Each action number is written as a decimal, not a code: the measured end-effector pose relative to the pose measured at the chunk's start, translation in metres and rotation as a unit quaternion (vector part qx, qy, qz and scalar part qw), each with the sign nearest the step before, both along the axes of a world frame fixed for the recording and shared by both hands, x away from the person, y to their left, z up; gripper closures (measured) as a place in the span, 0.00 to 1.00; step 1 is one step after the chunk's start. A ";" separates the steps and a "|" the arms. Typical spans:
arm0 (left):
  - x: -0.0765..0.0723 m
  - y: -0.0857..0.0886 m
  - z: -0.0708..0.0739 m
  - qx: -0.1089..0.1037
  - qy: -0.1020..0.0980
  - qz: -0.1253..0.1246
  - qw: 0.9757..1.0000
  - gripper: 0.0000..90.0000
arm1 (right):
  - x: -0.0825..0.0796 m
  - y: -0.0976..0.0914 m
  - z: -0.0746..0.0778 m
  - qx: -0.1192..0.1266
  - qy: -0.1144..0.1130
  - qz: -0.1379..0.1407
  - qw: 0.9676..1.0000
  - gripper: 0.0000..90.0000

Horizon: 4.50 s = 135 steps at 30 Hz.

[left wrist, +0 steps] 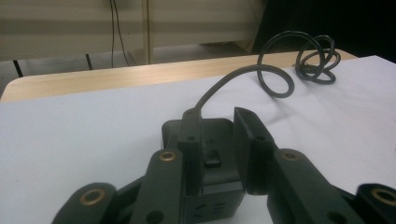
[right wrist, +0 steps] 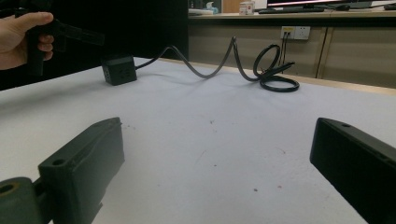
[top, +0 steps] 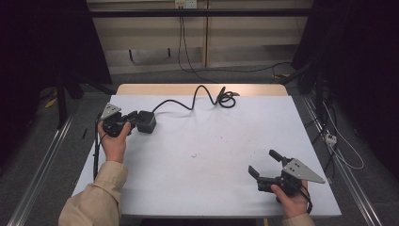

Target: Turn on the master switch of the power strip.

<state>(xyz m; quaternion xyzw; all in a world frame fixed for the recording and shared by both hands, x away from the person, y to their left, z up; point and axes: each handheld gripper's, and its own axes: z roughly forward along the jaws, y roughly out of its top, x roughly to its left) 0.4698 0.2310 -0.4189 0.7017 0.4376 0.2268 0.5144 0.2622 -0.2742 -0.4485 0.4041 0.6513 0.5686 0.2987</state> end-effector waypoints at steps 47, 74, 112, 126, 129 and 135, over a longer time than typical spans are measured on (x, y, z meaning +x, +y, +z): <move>0.012 -0.008 -0.012 0.024 0.029 0.002 0.999 1.00 | 0.000 -0.002 0.000 -0.005 -0.001 -0.001 1.000 0.03; 0.014 -0.010 -0.013 0.027 0.040 0.005 0.999 1.00 | 0.000 -0.002 0.001 -0.008 -0.003 0.000 1.000 0.03; 0.014 -0.009 -0.013 0.018 0.052 0.008 0.998 1.00 | -0.001 -0.002 0.001 -0.005 -0.003 0.001 1.000 0.03; 0.015 -0.009 -0.013 0.017 0.055 0.008 0.998 1.00 | -0.001 -0.002 0.001 -0.005 -0.002 0.001 1.000 0.03; 0.015 -0.009 -0.013 0.020 0.055 0.007 0.998 1.00 | -0.002 -0.002 0.001 -0.006 -0.003 0.002 1.000 0.03; 0.014 -0.010 -0.012 0.026 0.053 0.007 0.998 1.00 | -0.001 -0.002 0.001 -0.005 -0.003 0.001 1.000 0.03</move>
